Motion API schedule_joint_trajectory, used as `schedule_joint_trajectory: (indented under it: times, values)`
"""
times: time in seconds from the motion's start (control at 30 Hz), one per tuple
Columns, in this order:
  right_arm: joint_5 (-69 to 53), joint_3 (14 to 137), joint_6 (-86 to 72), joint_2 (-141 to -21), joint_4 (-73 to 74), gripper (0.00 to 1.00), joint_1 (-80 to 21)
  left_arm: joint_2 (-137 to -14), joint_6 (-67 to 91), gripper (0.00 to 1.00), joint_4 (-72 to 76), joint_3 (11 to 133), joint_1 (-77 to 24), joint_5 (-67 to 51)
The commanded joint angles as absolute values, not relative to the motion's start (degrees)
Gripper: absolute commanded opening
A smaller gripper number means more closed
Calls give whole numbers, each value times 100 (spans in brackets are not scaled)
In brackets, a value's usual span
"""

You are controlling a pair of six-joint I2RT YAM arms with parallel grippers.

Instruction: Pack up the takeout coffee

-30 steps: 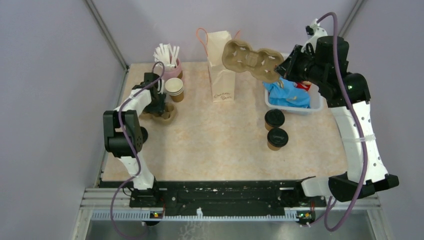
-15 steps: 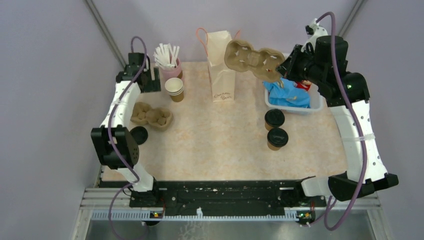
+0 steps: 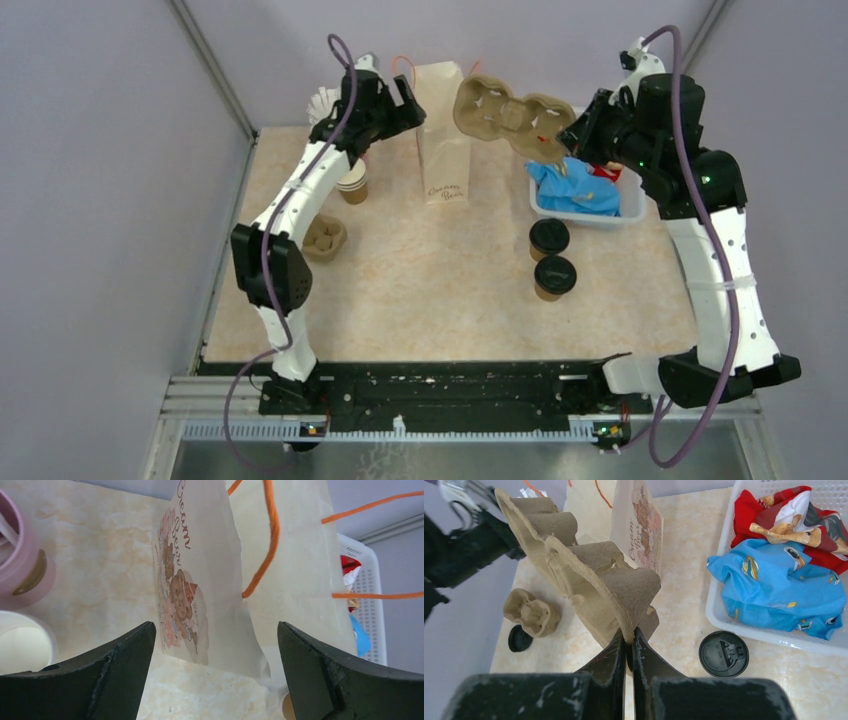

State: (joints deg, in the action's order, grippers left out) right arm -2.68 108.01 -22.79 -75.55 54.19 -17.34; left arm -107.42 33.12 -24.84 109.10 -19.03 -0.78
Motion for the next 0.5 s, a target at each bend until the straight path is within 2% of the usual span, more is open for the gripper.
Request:
schedule_joint_trajectory:
  times: [0.0,0.1,0.17,0.33,0.47]
  values:
    - [-126,10826,-2372,-7215,5279,0,-1705,-11115,3191,97,-1583,11372,-1970,249]
    - [-69,10853,-2370,-7178,5340,0,-1701,-11493,3092,93,-1579,11778,-2026,342]
    - [-62,10862,-2360,-7159,5352,0,-1696,-11722,2990,82,-1508,11946,-2041,364]
    - [-58,10915,-2363,-7145,5401,0,-1669,-12037,2273,35,-1010,12135,-2085,110]
    - [-54,10955,-2337,-7126,5477,0,-1663,-11977,1517,6,-963,12250,-2080,-604]
